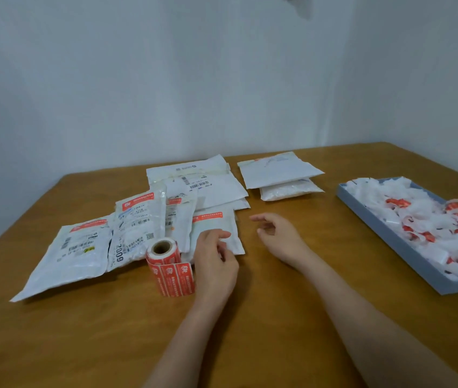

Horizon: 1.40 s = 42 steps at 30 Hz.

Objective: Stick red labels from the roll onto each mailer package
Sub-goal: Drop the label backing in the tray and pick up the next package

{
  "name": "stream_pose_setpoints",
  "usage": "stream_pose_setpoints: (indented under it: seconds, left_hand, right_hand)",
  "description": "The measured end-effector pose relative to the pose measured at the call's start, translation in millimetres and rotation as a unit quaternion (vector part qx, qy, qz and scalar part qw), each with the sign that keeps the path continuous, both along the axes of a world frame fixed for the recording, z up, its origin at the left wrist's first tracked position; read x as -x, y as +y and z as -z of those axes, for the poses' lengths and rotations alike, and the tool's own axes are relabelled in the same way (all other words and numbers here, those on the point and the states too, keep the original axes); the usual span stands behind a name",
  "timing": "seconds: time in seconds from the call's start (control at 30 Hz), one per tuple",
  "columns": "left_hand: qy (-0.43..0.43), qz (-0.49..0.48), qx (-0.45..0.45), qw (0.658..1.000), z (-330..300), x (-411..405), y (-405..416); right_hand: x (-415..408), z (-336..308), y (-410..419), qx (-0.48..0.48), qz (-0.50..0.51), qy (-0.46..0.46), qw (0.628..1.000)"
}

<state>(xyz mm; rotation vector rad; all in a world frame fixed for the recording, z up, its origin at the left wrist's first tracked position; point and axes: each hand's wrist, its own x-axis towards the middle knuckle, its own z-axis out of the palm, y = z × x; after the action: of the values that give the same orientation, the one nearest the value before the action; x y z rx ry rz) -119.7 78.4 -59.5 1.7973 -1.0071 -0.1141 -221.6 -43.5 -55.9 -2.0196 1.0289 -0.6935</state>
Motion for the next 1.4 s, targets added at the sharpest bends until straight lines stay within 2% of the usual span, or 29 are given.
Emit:
stream_pose_setpoints:
  seconds: [0.2,0.37,0.53,0.87,1.2,1.4]
  left_hand:
    - [0.060,0.007,0.044,0.997,7.1,-3.3,-6.9]
    - [0.162,0.005,0.106,0.981,4.6,-4.1,-6.3]
    - [0.246,0.002,0.104,0.964,6.3,-6.5,-5.3]
    - [0.290,-0.023,0.097,0.952,2.9,-6.9,-5.4]
    - [0.298,-0.026,0.074,0.951,0.1,-7.3,-5.4]
    - [0.298,-0.021,0.072,0.952,-1.2,-7.0,-2.7]
  right_hand:
    - [-37.8,-12.8,-17.1,0.018,-0.018,-0.011,1.000]
    - [-66.9,-16.3,-29.5,-0.031,-0.007,-0.003,0.999]
    - [-77.1,-13.8,-38.8,-0.116,0.018,-0.013,0.993]
    - [-89.3,-16.9,-47.9,-0.274,0.032,-0.113,0.954]
    - [-92.4,-29.8,-38.2,-0.229,-0.033,-0.158,0.960]
    - [-97.0,-27.5,-45.8,-0.293,-0.041,-0.192,0.936]
